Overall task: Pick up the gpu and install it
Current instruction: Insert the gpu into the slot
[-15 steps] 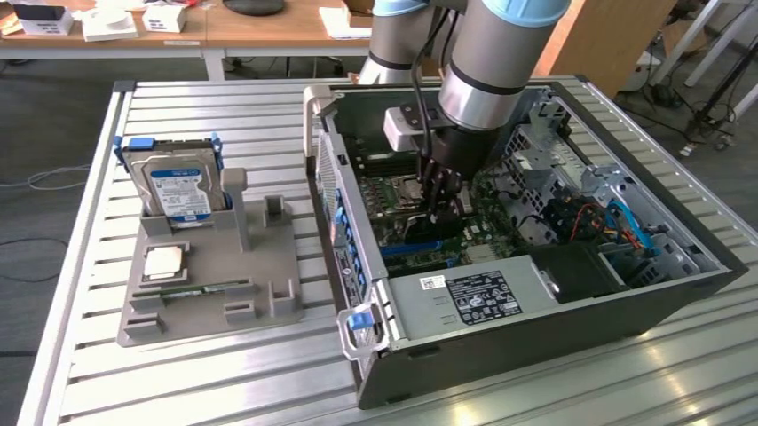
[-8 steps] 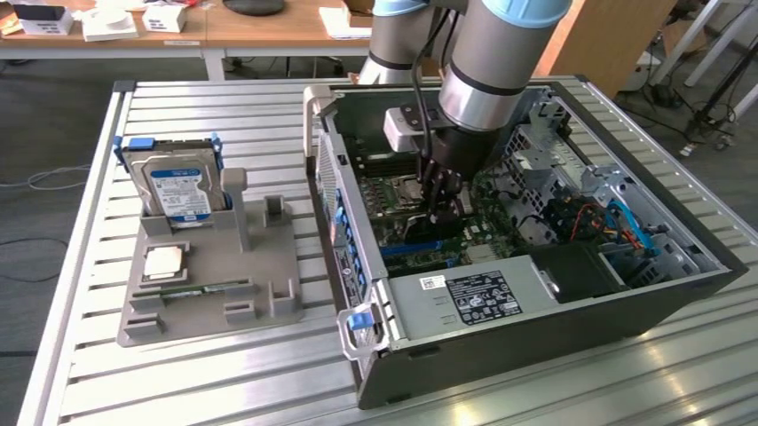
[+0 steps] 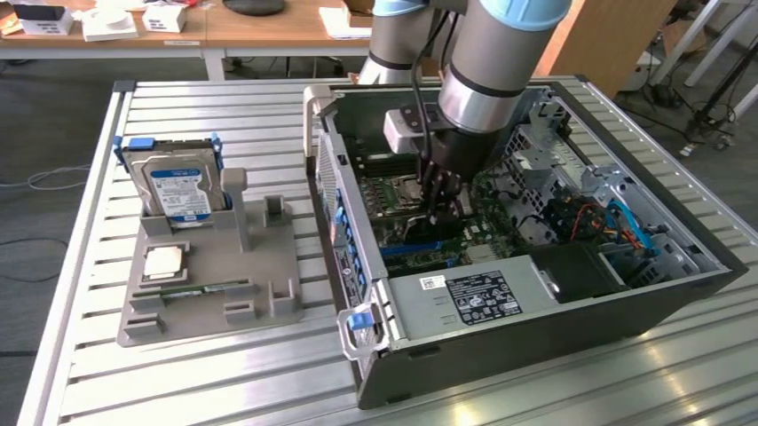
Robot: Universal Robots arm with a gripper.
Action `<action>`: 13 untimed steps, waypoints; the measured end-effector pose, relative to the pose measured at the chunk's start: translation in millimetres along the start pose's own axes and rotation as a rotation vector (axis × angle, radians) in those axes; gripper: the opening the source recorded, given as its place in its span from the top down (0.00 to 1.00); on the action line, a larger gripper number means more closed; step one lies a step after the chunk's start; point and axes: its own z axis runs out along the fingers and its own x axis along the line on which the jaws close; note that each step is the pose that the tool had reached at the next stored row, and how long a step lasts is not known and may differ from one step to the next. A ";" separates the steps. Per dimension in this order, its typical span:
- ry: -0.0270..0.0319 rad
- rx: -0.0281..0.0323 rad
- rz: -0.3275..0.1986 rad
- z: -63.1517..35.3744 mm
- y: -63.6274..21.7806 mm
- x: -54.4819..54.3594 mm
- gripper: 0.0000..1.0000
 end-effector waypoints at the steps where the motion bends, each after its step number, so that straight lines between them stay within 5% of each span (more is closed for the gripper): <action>1: 0.0002 -0.0002 0.000 0.3 0.0 0.0 0.73; 13: -0.0042 -0.0002 0.000 0.3 0.1 2.5 0.73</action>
